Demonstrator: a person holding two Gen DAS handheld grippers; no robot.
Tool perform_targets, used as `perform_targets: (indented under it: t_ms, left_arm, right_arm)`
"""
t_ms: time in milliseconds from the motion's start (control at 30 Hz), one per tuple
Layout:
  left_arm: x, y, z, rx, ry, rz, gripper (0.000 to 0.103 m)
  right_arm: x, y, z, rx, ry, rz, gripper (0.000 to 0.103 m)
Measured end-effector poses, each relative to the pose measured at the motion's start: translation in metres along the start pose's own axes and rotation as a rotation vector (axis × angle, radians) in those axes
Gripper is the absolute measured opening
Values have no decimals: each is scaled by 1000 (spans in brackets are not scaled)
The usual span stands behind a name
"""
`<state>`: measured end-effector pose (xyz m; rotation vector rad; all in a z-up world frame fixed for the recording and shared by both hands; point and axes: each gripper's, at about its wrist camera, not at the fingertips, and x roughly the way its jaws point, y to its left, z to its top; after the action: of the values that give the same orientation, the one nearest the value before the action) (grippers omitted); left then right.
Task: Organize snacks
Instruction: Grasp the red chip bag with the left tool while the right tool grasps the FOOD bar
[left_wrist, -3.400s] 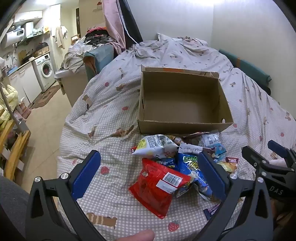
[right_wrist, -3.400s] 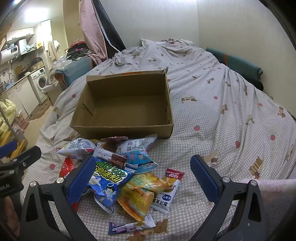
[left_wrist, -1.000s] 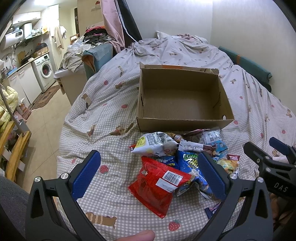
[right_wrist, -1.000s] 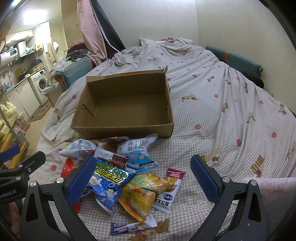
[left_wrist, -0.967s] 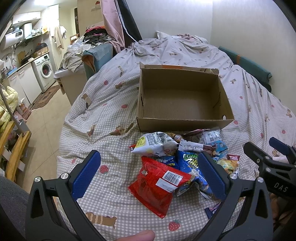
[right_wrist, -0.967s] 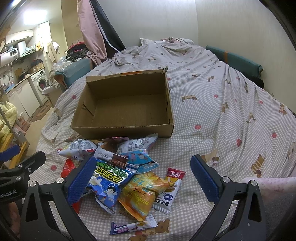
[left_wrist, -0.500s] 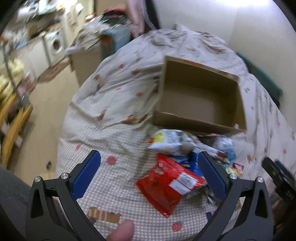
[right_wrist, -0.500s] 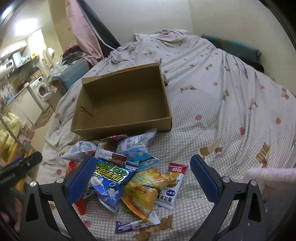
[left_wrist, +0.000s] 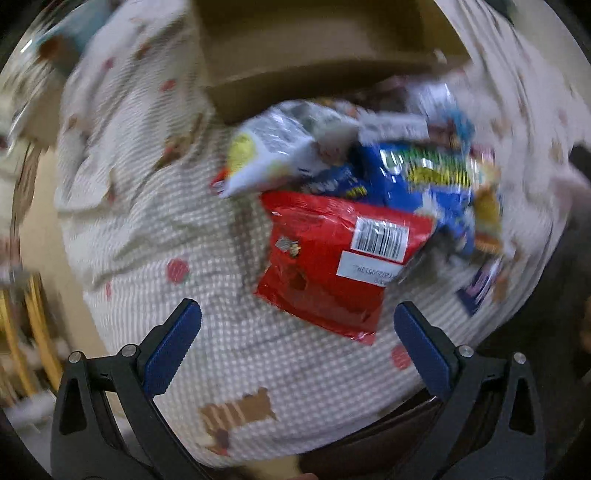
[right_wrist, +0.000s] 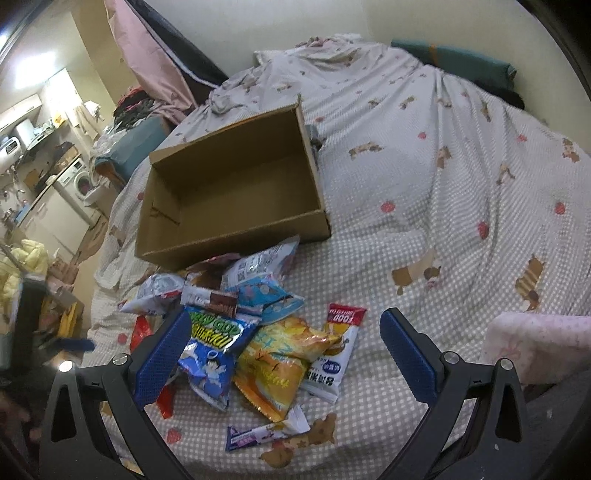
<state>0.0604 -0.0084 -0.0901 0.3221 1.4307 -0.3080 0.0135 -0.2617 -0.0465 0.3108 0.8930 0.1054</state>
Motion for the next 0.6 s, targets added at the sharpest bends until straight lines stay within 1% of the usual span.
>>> perform_targets:
  t_ms: [67, 133, 200, 267, 333, 400, 467, 500, 533, 567, 600]
  left_arm:
    - [9, -4, 6, 61, 23, 4, 103]
    - [17, -7, 12, 101, 44, 7, 103]
    - [21, -12, 16, 131, 47, 0, 103]
    - [27, -18, 22, 147, 63, -22, 103]
    - [34, -23, 27, 160, 71, -29, 103]
    - [39, -26, 32, 172, 71, -22, 101]
    - [50, -27, 36, 181, 77, -12, 99]
    - [54, -29, 35, 180, 80, -12, 98]
    - [57, -30, 36, 177, 85, -19, 96]
    - [58, -31, 33, 176, 84, -25, 94]
    - [59, -32, 33, 174, 81, -31, 90]
  right_arm:
    - [3, -5, 1, 25, 46, 52, 103]
    - [9, -13, 4, 68, 121, 106, 103]
    - [13, -28, 11, 144, 191, 176, 103]
    - [17, -41, 17, 217, 237, 196, 103]
    - [25, -56, 22, 275, 296, 181, 103]
    - [35, -68, 25, 304, 350, 169, 97]
    - [44, -71, 25, 278, 390, 126, 81]
    - [49, -73, 23, 269, 405, 94, 77]
    - [52, -73, 21, 265, 418, 73, 72]
    - [60, -71, 17, 248, 448, 49, 66]
    - [68, -67, 11, 228, 480, 33, 62]
